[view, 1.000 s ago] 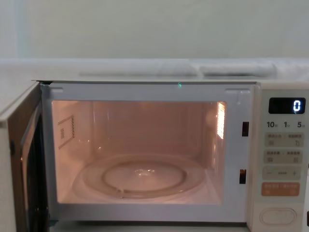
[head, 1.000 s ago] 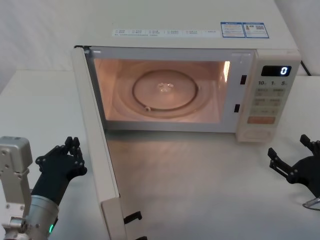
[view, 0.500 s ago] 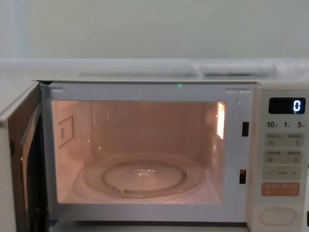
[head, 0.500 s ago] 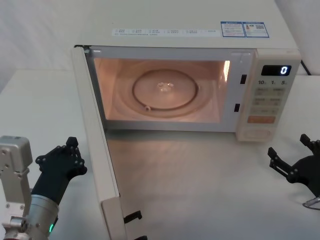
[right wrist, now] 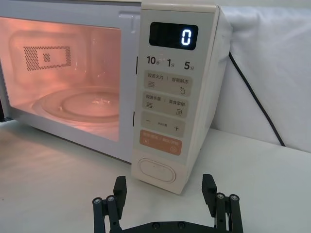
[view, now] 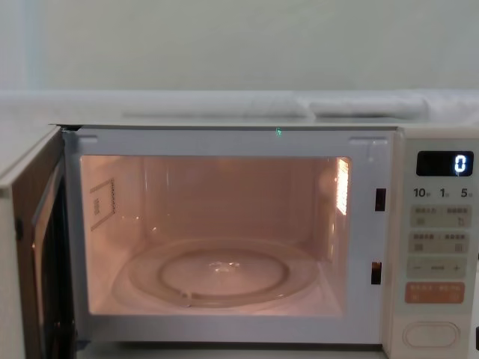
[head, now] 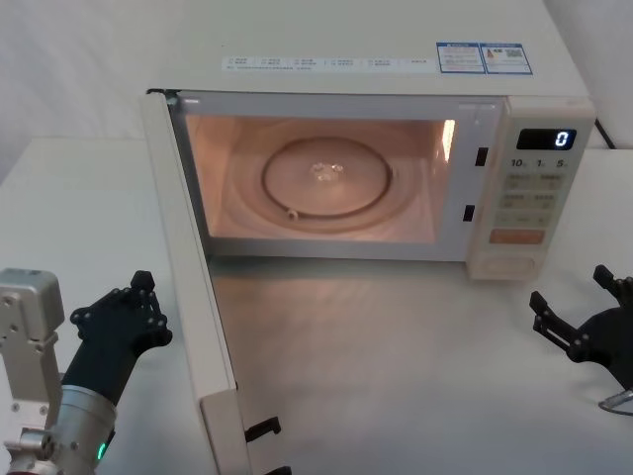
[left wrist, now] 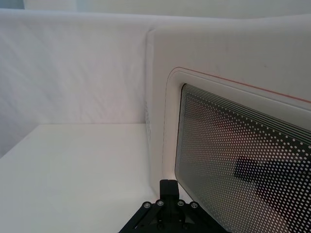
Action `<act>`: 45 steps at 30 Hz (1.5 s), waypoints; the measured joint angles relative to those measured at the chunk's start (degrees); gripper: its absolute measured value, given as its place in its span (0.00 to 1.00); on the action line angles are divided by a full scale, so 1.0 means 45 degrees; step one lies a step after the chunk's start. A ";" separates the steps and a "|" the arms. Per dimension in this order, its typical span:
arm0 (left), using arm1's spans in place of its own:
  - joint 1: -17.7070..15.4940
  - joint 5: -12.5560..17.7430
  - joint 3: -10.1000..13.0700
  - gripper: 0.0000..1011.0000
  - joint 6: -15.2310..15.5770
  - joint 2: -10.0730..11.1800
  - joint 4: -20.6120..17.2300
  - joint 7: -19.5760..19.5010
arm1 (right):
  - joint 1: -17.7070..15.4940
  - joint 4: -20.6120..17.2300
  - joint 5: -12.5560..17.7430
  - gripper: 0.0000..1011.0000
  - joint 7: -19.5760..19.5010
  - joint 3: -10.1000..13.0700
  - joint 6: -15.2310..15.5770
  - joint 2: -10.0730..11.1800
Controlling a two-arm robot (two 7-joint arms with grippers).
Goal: Press the button to open the microwave door with one hand; close the microwave door with the other hand.
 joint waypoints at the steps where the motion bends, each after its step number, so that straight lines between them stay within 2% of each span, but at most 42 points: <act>1: 0.0000 0.0000 0.0000 0.00 0.0000 0.0000 0.0000 0.0000 | 0.0000 0.0000 0.0000 0.99 0.0000 0.0000 0.0000 0.0000; 14: 0.0007 0.0088 -0.0078 0.00 0.0000 -0.0081 0.0019 -0.0089 | 0.0000 0.0000 0.0000 0.99 0.0000 0.0000 0.0000 0.0000; 27: 0.0072 0.0218 -0.0369 0.00 0.0165 0.0027 -0.0300 -0.1125 | -0.0001 0.0001 0.0000 0.99 0.0000 0.0000 0.0000 0.0000; 37: 0.0322 -0.0312 -0.0924 0.00 0.0381 0.0590 -0.1360 -0.2227 | 0.0000 0.0001 0.0001 0.99 0.0000 0.0000 0.0000 0.0000; 45: 0.0478 -0.0746 -0.1256 0.00 0.0498 0.1104 -0.1723 -0.2772 | 0.0000 0.0001 0.0001 0.99 0.0000 0.0000 0.0000 0.0000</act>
